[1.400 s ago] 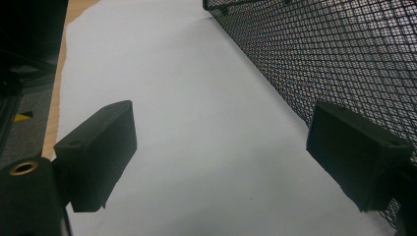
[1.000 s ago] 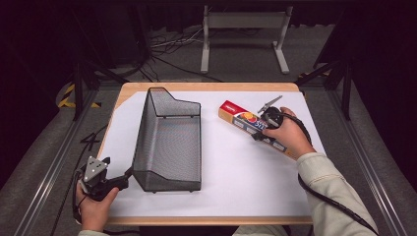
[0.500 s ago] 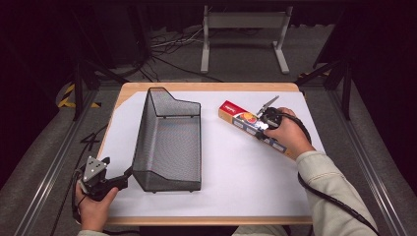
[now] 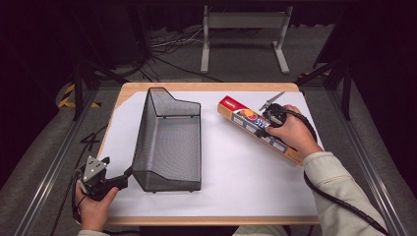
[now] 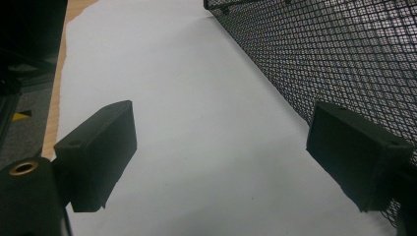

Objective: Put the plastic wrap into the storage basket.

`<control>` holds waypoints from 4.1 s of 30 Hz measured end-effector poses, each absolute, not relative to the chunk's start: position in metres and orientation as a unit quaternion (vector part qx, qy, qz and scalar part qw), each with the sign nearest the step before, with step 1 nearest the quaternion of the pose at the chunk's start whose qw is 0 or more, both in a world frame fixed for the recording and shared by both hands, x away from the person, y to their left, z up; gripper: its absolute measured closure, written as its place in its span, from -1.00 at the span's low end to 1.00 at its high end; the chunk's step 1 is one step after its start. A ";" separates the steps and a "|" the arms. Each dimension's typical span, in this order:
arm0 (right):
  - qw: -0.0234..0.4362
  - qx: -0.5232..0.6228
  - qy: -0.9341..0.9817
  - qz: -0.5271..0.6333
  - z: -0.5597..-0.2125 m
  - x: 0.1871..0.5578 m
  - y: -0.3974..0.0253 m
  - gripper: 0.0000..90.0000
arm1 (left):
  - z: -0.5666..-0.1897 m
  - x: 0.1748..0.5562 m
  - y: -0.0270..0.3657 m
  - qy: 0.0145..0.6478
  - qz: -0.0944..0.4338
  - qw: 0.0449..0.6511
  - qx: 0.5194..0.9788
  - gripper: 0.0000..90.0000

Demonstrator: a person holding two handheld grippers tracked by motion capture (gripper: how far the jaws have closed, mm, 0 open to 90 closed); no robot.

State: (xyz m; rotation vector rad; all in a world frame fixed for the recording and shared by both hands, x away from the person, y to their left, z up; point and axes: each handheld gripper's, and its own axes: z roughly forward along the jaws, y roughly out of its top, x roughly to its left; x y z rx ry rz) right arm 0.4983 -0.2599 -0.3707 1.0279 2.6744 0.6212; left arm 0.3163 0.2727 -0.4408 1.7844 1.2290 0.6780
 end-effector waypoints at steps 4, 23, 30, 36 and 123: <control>0.100 0.348 0.905 0.222 -0.354 0.491 -0.261 -0.09 | -0.441 0.316 0.272 0.491 0.271 0.420 0.714 -0.73; 0.105 0.365 0.894 0.237 -0.315 0.463 -0.263 -0.09 | -0.440 0.316 0.272 0.492 0.272 0.420 0.713 -0.73; 0.112 0.375 0.886 0.248 -0.307 0.453 -0.254 -0.09 | -0.440 0.316 0.272 0.492 0.272 0.419 0.713 -0.73; 0.117 0.392 0.875 0.260 -0.298 0.440 -0.231 -0.08 | -0.440 0.316 0.272 0.491 0.272 0.419 0.713 -0.73; -0.013 0.559 0.798 0.226 -0.345 0.449 -0.004 -0.10 | -0.442 0.306 0.273 0.492 0.280 0.412 0.714 -0.73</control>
